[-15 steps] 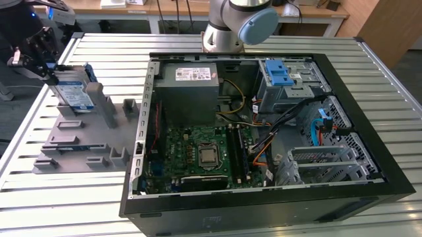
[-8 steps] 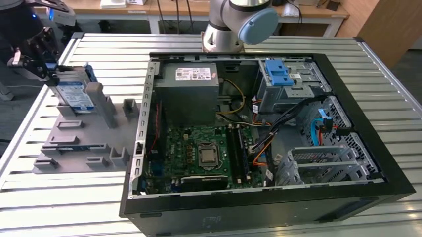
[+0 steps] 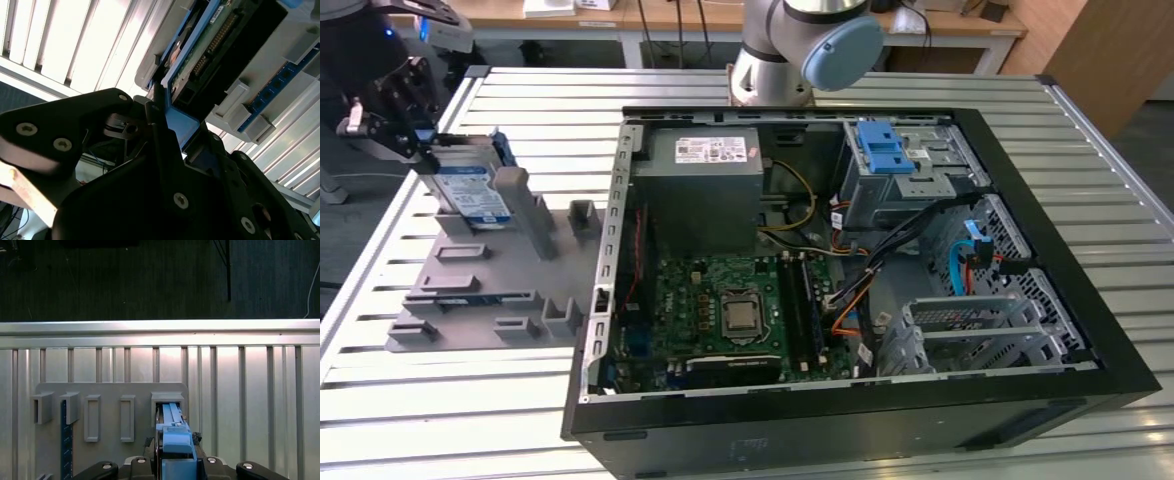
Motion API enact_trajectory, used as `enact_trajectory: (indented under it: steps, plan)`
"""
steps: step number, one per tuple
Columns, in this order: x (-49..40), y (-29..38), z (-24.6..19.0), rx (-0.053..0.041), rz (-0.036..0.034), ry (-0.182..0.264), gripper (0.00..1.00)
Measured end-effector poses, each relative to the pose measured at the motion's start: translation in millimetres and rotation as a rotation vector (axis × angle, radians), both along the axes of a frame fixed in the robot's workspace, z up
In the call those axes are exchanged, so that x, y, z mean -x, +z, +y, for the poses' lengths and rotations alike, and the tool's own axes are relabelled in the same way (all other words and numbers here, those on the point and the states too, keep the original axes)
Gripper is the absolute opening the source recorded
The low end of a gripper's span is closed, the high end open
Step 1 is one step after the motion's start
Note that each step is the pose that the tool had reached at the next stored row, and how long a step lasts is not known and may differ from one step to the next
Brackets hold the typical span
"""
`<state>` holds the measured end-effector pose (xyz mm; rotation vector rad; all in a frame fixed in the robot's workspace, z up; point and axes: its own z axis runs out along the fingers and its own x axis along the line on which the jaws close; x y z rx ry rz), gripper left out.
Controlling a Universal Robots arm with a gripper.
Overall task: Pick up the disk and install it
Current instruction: 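Pick up the disk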
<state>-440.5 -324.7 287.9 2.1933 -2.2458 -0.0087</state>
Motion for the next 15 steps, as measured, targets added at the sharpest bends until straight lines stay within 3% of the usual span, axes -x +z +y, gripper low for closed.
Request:
enact_trajectory:
  steps: [7, 15]
  plan:
    - [0.0, 0.1, 0.0, -0.0001, -0.0002, 0.0, 0.36]
    - [0.0, 8.9, 0.0, 0.0, 0.0, 0.0, 0.36]
